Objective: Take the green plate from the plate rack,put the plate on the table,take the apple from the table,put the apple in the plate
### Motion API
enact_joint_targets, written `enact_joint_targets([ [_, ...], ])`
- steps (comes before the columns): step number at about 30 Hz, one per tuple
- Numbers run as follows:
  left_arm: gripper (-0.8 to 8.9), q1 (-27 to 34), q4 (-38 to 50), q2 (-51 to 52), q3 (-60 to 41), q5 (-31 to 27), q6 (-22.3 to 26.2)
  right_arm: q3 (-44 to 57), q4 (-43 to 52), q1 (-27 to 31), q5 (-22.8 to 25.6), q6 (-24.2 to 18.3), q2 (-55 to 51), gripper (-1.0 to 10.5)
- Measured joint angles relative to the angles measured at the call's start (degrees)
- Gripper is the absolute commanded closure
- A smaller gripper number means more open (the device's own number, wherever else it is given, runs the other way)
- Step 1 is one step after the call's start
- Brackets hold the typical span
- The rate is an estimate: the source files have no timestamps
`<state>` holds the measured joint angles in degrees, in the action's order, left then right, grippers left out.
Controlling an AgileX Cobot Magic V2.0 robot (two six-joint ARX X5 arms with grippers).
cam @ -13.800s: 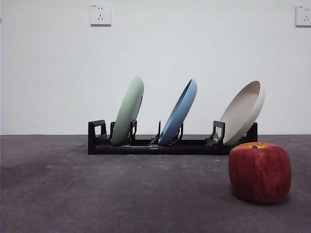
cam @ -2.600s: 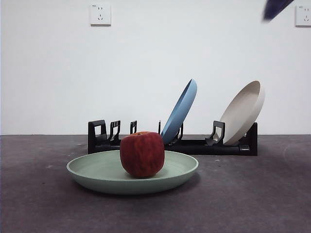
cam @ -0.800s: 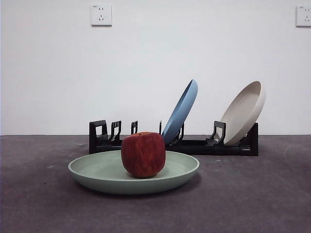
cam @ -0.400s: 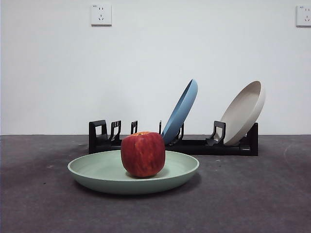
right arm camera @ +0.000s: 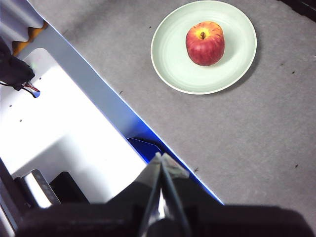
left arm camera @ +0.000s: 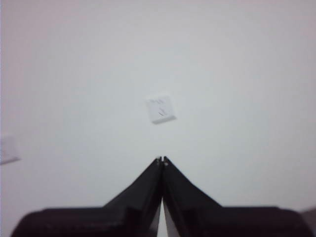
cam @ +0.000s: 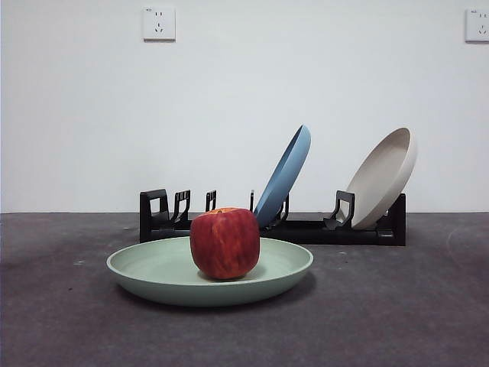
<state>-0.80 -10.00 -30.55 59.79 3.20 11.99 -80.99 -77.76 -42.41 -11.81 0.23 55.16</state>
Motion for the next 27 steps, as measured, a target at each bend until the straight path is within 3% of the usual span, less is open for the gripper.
enact_joint_targets([
  [4, 8.17, 2.69, 8.50, 6.86, -15.19, -0.02, -0.28, 0.00, 0.00, 0.00, 0.00, 0.00, 0.00, 9.5],
  [13, 8.17, 4.07, 9.22, 19.67, -40.35, -0.02, -4.24, 0.00, 0.00, 0.00, 0.02, 0.00, -0.04, 9.5],
  [27, 8.17, 4.07, 9.68, 30.21, -57.27, -0.02, -5.68, 0.00, 0.00, 0.00, 0.02, 0.00, -0.07, 9.5],
])
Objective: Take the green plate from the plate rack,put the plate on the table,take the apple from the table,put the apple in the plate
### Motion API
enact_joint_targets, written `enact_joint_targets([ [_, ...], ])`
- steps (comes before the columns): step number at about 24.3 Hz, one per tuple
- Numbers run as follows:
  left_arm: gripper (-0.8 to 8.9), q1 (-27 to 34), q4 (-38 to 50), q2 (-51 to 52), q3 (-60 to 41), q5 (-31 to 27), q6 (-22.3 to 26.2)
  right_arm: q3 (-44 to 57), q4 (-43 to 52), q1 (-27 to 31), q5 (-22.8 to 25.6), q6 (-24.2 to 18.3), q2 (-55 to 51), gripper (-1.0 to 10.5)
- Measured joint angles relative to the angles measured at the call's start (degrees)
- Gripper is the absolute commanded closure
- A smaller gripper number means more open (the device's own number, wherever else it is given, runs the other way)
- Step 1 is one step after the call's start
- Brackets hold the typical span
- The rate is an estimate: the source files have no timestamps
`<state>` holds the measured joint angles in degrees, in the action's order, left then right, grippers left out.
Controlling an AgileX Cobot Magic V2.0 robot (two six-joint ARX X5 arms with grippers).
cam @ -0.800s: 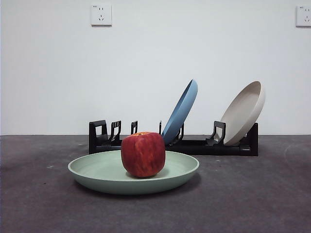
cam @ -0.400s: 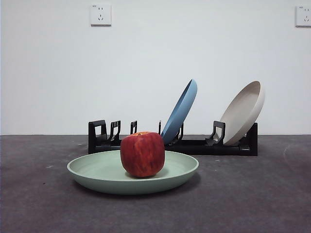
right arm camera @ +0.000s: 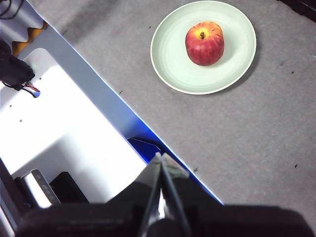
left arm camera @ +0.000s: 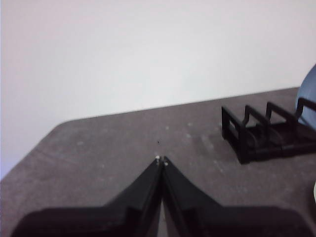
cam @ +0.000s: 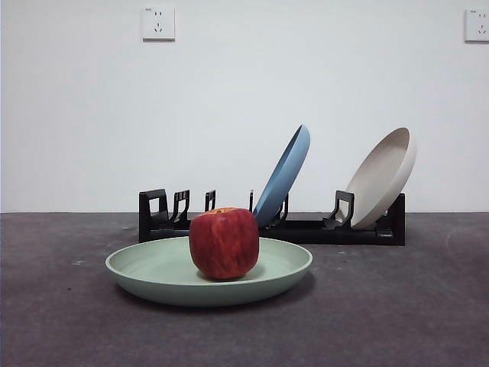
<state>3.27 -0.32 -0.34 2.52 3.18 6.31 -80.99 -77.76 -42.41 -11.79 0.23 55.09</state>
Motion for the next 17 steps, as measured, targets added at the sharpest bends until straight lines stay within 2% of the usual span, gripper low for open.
enact_joint_targets([
  [11, 8.17, 0.00, -7.98, 0.00, -1.03, 0.00, -0.50, 0.00, 0.00, 0.00, -0.02, 0.00, 0.00, 9.5],
  [17, 8.17, 0.00, -10.21, -0.02, -1.51, 0.02, -4.37, 0.00, 0.00, 0.00, 0.00, 0.00, 0.00, 9.5],
])
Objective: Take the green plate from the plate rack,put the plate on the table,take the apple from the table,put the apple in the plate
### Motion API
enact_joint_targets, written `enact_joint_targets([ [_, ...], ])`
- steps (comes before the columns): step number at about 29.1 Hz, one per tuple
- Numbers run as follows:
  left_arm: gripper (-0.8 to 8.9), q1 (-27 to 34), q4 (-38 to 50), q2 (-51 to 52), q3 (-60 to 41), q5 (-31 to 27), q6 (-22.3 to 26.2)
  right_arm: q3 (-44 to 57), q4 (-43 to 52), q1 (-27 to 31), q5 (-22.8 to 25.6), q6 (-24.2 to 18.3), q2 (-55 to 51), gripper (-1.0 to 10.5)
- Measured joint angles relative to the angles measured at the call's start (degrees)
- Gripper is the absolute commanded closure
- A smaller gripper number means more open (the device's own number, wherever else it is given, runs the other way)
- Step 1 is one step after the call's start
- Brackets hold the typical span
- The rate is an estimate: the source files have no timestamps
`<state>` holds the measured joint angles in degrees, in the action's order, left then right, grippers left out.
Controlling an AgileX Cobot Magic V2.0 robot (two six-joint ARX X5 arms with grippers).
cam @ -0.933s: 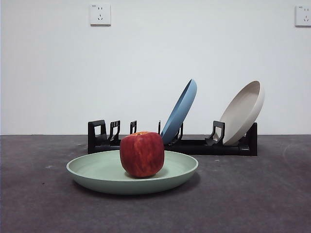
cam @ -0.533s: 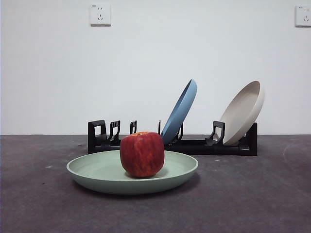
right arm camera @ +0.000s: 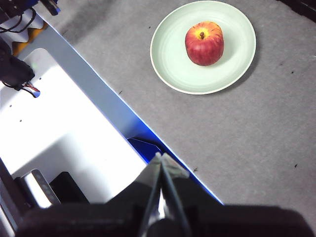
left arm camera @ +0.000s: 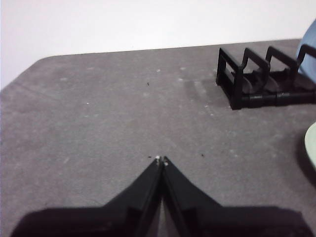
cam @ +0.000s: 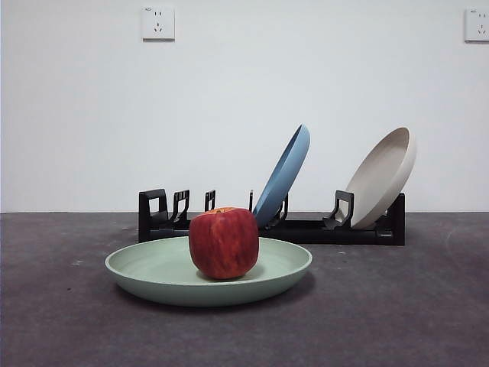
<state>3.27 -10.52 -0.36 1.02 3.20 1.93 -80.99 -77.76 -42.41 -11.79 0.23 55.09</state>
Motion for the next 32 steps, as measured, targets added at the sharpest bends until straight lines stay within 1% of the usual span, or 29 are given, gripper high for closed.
enact_joint_targets([
  [3, 8.17, 0.00, 0.02, 0.04, 0.00, -0.02, -2.08, 0.00, 0.00, 0.00, 0.00, 0.00, 0.00, 9.5],
  [7, 8.17, 0.00, 0.02, 0.07, 0.00, -0.02, -2.97, 0.00, 0.00, 0.00, 0.00, 0.00, 0.00, 9.5],
  [27, 8.17, 0.00, 0.02, 0.07, 0.00, -0.02, -3.10, 0.00, 0.00, 0.04, 0.04, -0.11, 0.00, 9.5],
  [30, 8.17, 0.00, 0.02, 0.07, 0.00, -0.02, -3.10, 0.00, 0.35, 1.75, 1.31, -2.75, -0.55, 9.5],
  [32, 8.17, 0.00, 0.02, 0.07, 0.00, -0.02, -3.10, 0.00, 3.52, 4.20, 1.03, -4.42, -1.75, 9.5],
])
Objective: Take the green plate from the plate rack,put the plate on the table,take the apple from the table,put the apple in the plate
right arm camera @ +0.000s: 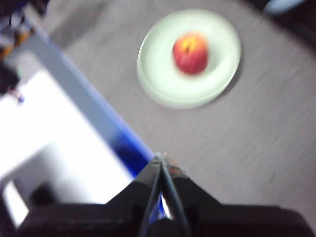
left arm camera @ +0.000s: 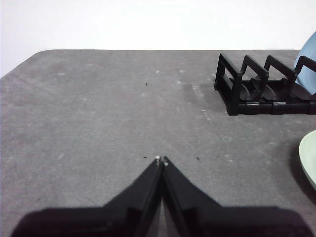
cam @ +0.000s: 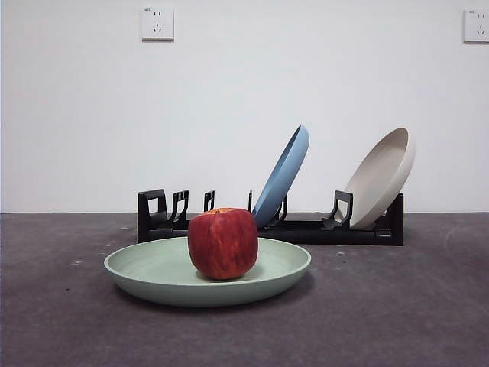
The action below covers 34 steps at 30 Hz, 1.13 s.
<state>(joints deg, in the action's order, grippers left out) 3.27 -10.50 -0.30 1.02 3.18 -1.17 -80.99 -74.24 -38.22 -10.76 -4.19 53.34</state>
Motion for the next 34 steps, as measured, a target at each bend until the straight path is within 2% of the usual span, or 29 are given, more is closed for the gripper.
enact_joint_targets([
  [2, 8.17, 0.00, 0.00, 0.00, 0.00, 0.00, 0.00, 0.37, 6.43, 3.65, -2.69, -0.81, -1.97, 9.5],
  [6, 8.17, 0.00, 0.00, 0.00, 0.00, 0.00, 0.00, 5.57, 20.26, 13.18, -13.79, -1.77, -7.50, 9.5],
  [8, 8.17, 0.00, 0.00, 0.00, 0.00, 0.00, 0.00, 10.19, 25.35, 17.55, -15.87, -2.36, -10.71, 9.5],
  [13, 8.17, 0.00, 0.00, 0.00, 0.00, 0.00, 0.00, 26.95, 39.74, 25.75, -16.15, -2.89, -20.28, 9.5],
  [18, 8.17, 0.00, 0.00, 0.00, 0.00, 0.00, 0.00, 46.16, 55.45, 29.14, -16.04, -2.93, -29.88, 9.5],
  [22, 8.17, 0.00, 0.00, 0.00, 0.00, 0.00, 0.00, 57.02, 63.89, 30.88, -14.56, -2.84, -36.44, 9.5],
  [27, 8.17, 0.00, 0.00, 0.00, 0.00, 0.00, 0.00, 65.66, 66.23, 31.87, -8.57, -1.60, -42.23, 9.5],
  [34, 8.17, 0.00, 0.00, 0.00, 0.00, 0.00, 0.00, 73.96, 66.64, 31.95, -8.26, -0.22, -47.98, 9.5],
])
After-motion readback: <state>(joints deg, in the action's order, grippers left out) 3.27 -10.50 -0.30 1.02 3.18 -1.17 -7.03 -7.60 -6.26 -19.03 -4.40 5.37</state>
